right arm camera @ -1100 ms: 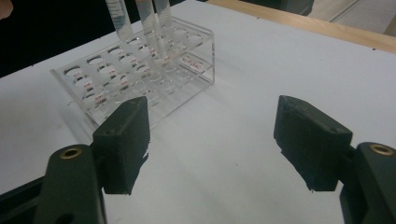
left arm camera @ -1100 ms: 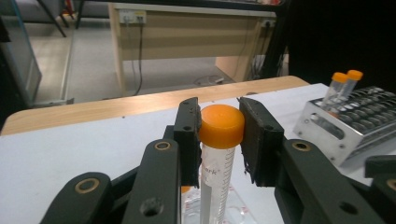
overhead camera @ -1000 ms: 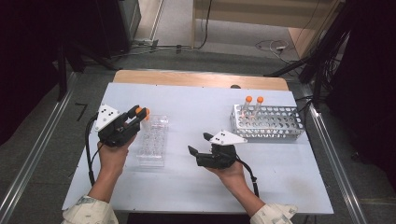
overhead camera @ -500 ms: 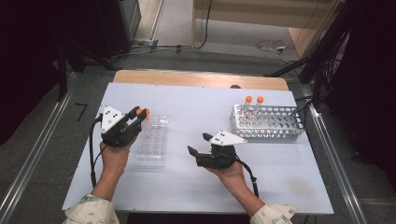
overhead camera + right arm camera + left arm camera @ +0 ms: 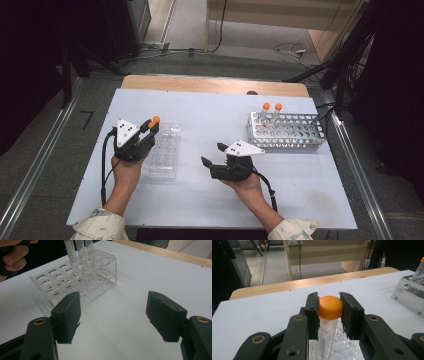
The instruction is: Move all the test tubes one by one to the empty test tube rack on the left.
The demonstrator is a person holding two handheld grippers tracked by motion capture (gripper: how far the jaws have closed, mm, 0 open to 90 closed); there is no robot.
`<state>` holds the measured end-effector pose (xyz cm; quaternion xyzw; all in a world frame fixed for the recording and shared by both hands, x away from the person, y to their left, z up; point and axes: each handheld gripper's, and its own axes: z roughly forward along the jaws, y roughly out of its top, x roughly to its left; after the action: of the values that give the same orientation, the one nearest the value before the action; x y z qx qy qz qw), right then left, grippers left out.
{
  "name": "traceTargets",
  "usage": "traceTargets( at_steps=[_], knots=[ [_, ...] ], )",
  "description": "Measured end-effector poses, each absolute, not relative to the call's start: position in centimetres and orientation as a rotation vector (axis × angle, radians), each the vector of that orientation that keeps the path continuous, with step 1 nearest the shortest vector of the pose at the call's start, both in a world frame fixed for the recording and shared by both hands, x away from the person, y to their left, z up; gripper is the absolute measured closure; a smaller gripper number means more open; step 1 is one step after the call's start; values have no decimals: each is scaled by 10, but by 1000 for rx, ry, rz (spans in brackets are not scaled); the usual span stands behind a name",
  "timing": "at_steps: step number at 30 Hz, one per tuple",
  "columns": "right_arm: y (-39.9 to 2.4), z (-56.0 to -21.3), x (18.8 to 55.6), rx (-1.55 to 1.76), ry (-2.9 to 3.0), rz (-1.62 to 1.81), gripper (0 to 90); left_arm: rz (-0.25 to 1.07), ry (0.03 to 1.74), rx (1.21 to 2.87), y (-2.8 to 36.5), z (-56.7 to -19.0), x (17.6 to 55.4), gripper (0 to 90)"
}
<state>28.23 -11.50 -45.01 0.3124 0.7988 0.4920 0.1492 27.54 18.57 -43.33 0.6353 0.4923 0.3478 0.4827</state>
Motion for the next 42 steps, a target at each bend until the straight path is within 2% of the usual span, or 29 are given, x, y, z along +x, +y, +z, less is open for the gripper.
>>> traceTargets(
  at_steps=[18, 22, 28, 30, 31, 35, 42],
  knots=[
    [-115, -451, 282, 906, 2296, 1408, 272, 835, 1225, 1564, 185, -446, 273, 684],
    [-115, -451, 283, 908, 2297, 1409, 271, 803, 1225, 1558, 185, -445, 273, 593],
    [-118, -451, 285, 907, 2282, 1397, 271, 813, 1247, 1551, 186, -445, 273, 346],
    [-120, -451, 287, 920, 2272, 1392, 271, 843, 1259, 1548, 186, -445, 272, 237],
    [-121, -451, 287, 928, 2267, 1389, 271, 854, 1265, 1544, 185, -445, 271, 214],
    [-128, -449, 292, 948, 2232, 1381, 272, 851, 1274, 1522, 187, -445, 270, 182],
    [-151, -441, 307, 1018, 2128, 1369, 275, 851, 1288, 1504, 190, -448, 269, 182]
  ],
)
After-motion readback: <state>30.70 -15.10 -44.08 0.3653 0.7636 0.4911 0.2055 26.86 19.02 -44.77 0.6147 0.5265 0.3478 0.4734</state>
